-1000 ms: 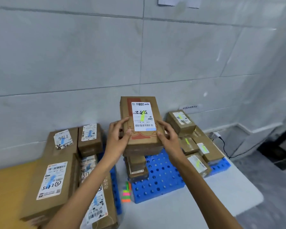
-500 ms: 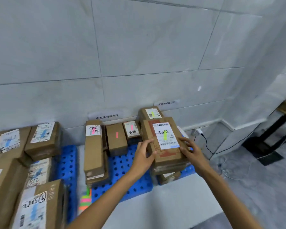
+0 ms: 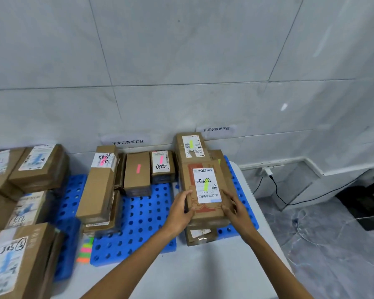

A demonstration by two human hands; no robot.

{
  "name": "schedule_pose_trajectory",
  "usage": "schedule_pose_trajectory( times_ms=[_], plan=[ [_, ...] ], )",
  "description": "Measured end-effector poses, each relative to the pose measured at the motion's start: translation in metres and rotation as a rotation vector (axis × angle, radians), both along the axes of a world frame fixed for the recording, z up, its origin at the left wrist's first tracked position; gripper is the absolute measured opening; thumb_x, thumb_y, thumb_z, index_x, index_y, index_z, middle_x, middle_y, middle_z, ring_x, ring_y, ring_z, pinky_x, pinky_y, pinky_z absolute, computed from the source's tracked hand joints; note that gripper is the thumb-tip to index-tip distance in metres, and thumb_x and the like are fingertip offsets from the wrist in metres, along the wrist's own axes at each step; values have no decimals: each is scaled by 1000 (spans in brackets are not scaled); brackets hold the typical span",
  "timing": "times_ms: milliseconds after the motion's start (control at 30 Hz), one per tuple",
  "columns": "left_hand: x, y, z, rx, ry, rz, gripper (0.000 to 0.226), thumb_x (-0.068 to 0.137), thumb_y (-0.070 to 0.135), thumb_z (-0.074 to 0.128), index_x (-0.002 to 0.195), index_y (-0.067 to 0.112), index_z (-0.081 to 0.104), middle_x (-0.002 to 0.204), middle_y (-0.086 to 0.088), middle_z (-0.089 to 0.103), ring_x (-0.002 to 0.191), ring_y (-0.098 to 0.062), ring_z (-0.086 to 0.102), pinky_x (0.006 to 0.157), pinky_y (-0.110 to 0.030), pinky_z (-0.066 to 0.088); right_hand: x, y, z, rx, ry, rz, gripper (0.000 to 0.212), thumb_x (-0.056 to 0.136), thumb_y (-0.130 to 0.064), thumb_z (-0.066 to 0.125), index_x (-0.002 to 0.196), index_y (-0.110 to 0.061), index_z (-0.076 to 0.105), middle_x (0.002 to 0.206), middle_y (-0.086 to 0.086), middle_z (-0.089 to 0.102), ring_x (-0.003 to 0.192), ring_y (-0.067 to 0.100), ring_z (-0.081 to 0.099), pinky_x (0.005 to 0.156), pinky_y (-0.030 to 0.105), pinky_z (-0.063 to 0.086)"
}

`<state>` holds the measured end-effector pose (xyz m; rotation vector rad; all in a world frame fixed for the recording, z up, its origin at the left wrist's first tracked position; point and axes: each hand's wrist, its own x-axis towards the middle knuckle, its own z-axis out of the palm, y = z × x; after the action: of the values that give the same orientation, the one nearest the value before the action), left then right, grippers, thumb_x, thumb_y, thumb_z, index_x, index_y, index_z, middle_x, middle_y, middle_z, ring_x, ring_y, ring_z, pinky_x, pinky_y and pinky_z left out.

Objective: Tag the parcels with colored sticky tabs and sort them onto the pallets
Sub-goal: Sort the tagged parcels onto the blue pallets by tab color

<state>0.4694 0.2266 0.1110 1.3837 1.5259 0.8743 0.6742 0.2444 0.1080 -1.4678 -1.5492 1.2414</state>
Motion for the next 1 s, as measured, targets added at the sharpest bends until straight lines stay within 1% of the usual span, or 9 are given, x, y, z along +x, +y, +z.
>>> schedule_pose_trajectory(
  times_ms=[67,133,300,400,533,667,767,867,1000],
  plan=[
    [2,2,-2,-1,-6,-2,49,91,12,56,134,27,36,140,4,36,129,-12,37,102,-34,45,5,4,-5,38,-46,17,63,73,-66,55,131,-46,41,136,-13,45,125,13,46,97,43,50],
    [3,4,-3,-1,-10,-18,50,92,15,56,135,28,34,141,4,36,131,-12,36,103,-36,45,6,7,-4,58,-106,32,61,78,-63,51,134,-44,38,139,-11,42,128,14,43,99,44,47],
    [-3,6,3,16,19,-43,54,94,20,53,142,25,29,145,6,32,133,-7,30,111,-36,36,1,12,-5,155,-429,-104,47,94,-23,52,138,-21,39,145,5,36,136,24,27,110,43,30],
    [-25,0,8,63,85,-35,51,96,23,50,142,24,29,140,16,27,130,-1,27,112,-28,29,-14,10,8,261,-570,-168,40,93,-20,52,133,-17,46,141,7,40,136,27,27,111,48,31],
    [-96,-21,24,133,166,2,47,96,23,48,141,25,33,139,13,33,126,1,30,106,-20,28,-82,2,45,423,-485,-78,32,93,-16,52,125,-15,52,128,6,49,124,25,40,106,40,35],
    [-210,-63,43,236,271,133,41,95,18,50,134,18,41,136,2,44,126,-10,41,103,-18,30,-194,-23,65,528,-391,199,31,95,-30,45,123,-20,52,119,-4,52,120,14,42,103,31,36],
    [-308,-117,62,298,386,253,45,92,35,46,133,16,44,132,4,47,122,-6,42,99,-16,30,-291,-51,73,552,-317,361,33,95,-36,45,122,-19,54,117,-4,53,117,14,44,100,27,34],
    [-398,-178,72,326,465,376,55,87,50,37,131,18,46,127,11,47,117,-2,43,96,-16,31,-381,-84,75,562,-278,478,47,90,-51,32,119,-22,56,113,-4,56,110,14,49,95,25,35],
    [-528,-280,70,244,580,551,38,94,26,51,131,21,46,133,2,49,121,-11,45,98,-18,31,-513,-150,76,523,-156,608,29,94,-38,46,116,-22,57,113,-7,55,113,9,46,93,13,28]
  ],
)
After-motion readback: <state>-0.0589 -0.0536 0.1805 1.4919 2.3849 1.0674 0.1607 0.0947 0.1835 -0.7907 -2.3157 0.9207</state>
